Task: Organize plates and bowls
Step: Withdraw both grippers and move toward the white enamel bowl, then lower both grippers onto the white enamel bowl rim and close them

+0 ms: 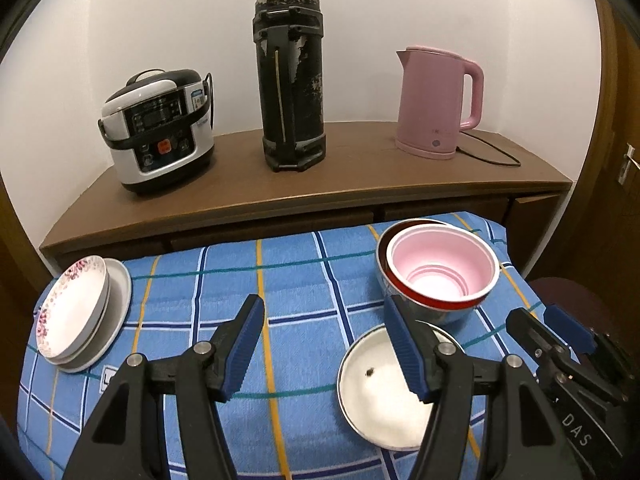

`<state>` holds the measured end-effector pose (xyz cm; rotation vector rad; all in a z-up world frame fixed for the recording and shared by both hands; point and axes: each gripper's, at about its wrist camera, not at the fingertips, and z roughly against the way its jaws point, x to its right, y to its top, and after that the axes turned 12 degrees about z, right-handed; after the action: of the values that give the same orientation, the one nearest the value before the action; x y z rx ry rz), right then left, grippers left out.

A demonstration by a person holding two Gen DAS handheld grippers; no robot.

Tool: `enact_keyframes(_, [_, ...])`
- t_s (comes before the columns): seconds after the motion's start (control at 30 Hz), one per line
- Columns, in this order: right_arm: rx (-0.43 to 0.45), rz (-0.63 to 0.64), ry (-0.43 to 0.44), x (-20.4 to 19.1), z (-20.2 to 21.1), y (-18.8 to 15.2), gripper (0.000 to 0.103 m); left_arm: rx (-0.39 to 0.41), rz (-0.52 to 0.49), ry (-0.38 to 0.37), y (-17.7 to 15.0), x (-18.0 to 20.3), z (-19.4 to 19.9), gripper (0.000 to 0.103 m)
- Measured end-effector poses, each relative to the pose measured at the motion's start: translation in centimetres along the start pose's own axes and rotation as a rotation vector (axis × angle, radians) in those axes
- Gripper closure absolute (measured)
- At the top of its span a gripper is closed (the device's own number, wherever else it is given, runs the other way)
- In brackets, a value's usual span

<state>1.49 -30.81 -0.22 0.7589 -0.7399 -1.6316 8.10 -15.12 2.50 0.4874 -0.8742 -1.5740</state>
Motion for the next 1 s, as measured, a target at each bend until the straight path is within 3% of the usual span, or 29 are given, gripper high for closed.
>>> enact_keyframes(1.0, [0.0,0.032,0.035,-2.2,2.6,-3.7,0.046,-0.026,0.01,0.026,-3.5,-2.8,1.2,0.038])
